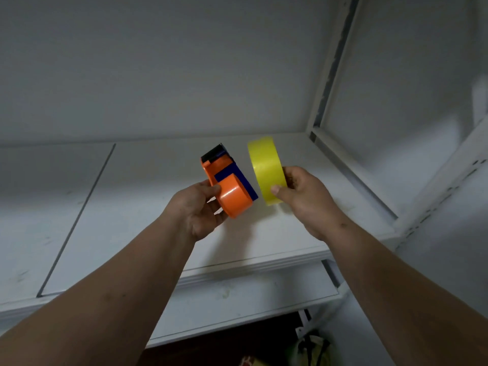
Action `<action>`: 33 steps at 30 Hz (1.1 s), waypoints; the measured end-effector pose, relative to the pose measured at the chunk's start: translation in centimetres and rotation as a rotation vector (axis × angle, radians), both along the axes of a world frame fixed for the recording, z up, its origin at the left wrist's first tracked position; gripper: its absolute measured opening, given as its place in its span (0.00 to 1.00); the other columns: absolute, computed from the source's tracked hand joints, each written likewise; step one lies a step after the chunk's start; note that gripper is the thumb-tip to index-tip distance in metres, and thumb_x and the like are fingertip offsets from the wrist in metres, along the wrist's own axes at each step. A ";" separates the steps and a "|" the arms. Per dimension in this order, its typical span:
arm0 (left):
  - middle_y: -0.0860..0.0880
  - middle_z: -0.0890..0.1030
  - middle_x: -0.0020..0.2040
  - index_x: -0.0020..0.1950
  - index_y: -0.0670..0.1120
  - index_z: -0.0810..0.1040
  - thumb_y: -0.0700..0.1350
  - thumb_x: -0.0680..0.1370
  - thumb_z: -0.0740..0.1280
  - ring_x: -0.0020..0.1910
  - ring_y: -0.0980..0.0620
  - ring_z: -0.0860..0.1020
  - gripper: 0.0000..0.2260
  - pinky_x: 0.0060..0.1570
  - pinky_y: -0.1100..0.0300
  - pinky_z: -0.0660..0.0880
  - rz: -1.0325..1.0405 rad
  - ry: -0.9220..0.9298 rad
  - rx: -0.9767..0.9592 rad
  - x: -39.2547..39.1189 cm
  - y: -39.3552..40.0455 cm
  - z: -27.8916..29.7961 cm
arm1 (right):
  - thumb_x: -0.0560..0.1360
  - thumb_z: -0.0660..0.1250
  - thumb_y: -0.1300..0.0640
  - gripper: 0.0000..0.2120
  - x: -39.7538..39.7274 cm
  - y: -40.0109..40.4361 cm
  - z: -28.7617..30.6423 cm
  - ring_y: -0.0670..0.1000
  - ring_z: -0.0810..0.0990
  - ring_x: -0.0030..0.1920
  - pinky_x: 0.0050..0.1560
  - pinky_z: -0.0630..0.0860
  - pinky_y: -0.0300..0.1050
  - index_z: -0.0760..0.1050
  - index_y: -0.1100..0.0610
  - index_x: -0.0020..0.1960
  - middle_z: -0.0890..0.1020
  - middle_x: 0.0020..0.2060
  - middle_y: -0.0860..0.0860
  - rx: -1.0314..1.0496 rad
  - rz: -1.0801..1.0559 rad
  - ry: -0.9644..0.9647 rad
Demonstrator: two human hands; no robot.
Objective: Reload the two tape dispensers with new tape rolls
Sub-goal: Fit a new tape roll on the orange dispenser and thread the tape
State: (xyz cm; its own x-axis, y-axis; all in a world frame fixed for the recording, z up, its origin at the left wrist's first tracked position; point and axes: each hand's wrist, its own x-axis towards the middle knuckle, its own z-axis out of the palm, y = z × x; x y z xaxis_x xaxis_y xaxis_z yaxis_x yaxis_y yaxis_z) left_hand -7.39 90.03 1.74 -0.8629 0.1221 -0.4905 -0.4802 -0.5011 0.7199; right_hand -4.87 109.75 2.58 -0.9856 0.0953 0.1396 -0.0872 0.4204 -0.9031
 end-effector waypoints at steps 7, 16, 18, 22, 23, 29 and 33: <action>0.45 0.80 0.56 0.71 0.45 0.72 0.35 0.82 0.55 0.48 0.46 0.80 0.19 0.43 0.49 0.76 -0.052 0.069 -0.036 0.4 -5.1 0.4 | 0.74 0.68 0.58 0.15 2.8 -7.3 0.3 0.48 0.79 0.52 0.51 0.74 0.42 0.74 0.54 0.61 0.81 0.53 0.49 0.129 0.072 -0.005; 0.39 0.80 0.61 0.69 0.40 0.73 0.35 0.82 0.54 0.50 0.41 0.82 0.17 0.43 0.44 0.79 -0.046 0.099 -0.044 2.0 -15.1 -0.1 | 0.74 0.68 0.59 0.16 5.6 -17.9 -0.8 0.48 0.78 0.55 0.55 0.75 0.45 0.74 0.55 0.61 0.81 0.54 0.50 0.101 0.079 -0.023; 0.39 0.81 0.57 0.69 0.38 0.73 0.35 0.82 0.55 0.47 0.41 0.81 0.17 0.38 0.46 0.80 -0.050 0.118 -0.063 2.5 -16.6 0.1 | 0.73 0.69 0.59 0.14 6.1 -20.0 -0.7 0.49 0.79 0.54 0.56 0.75 0.48 0.75 0.55 0.59 0.82 0.53 0.51 0.115 0.101 -0.026; 0.39 0.81 0.54 0.69 0.38 0.74 0.37 0.83 0.55 0.43 0.42 0.80 0.16 0.27 0.56 0.78 -0.054 0.165 -0.088 3.9 -18.8 0.8 | 0.73 0.69 0.56 0.15 6.7 -23.2 -0.3 0.51 0.80 0.53 0.56 0.76 0.52 0.75 0.55 0.59 0.82 0.52 0.51 0.101 0.112 -0.055; 0.41 0.82 0.54 0.68 0.39 0.75 0.37 0.83 0.55 0.44 0.43 0.81 0.16 0.29 0.55 0.79 -0.042 0.171 -0.083 4.2 -19.3 0.8 | 0.74 0.69 0.56 0.15 6.7 -23.7 -0.2 0.52 0.80 0.53 0.56 0.77 0.51 0.75 0.55 0.59 0.82 0.52 0.52 0.091 0.108 -0.054; 0.44 0.83 0.54 0.70 0.43 0.74 0.38 0.83 0.56 0.45 0.45 0.82 0.17 0.34 0.55 0.80 0.000 0.196 -0.099 6.5 -22.2 1.0 | 0.73 0.70 0.54 0.17 7.3 -26.2 0.1 0.53 0.79 0.53 0.57 0.77 0.53 0.75 0.56 0.60 0.78 0.56 0.55 0.072 0.143 -0.044; 0.40 0.80 0.64 0.74 0.45 0.70 0.37 0.82 0.57 0.47 0.43 0.82 0.20 0.39 0.52 0.79 0.013 0.263 -0.106 7.9 -24.0 0.6 | 0.73 0.69 0.53 0.16 8.3 -28.2 -0.2 0.56 0.79 0.55 0.57 0.77 0.59 0.75 0.56 0.59 0.79 0.56 0.57 -0.037 0.178 -0.091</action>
